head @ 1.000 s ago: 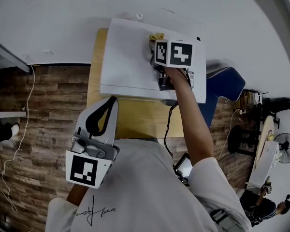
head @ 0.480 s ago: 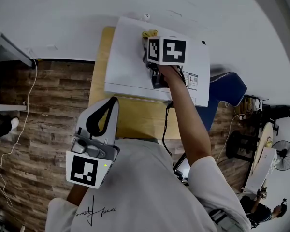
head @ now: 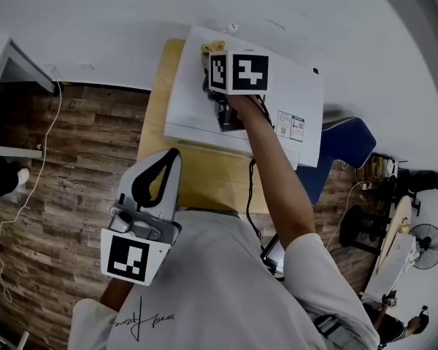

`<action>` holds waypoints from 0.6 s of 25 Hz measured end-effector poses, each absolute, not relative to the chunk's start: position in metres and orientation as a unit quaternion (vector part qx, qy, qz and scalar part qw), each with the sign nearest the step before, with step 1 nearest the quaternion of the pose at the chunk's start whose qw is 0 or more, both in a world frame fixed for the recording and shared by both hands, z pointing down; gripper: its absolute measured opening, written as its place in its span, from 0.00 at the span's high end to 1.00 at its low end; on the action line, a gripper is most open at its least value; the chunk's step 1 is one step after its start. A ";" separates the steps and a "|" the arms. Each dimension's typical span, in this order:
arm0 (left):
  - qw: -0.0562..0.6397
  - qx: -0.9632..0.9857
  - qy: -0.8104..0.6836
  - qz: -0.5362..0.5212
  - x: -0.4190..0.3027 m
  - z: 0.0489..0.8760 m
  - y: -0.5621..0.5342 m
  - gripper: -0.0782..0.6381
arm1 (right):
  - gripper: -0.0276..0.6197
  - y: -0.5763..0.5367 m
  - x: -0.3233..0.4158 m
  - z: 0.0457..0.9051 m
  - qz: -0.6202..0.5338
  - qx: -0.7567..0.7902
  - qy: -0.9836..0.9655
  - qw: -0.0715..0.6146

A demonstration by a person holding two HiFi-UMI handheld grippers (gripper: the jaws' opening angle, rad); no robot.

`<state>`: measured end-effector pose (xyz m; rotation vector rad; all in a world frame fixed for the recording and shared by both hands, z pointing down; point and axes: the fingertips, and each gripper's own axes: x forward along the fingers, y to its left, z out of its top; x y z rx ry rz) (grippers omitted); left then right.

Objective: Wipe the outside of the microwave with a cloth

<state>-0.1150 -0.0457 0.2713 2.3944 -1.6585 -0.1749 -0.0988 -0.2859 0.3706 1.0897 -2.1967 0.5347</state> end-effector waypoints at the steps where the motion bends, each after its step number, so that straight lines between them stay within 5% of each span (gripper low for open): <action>1: 0.111 0.814 -0.567 -0.059 -0.116 0.271 -0.045 0.89 | 0.77 -0.284 -0.106 0.371 0.203 0.406 -0.835 0.310; 15: 0.113 0.803 -0.583 -0.051 -0.122 0.272 -0.038 0.89 | 0.77 -0.247 -0.152 0.341 0.265 0.304 -0.879 0.255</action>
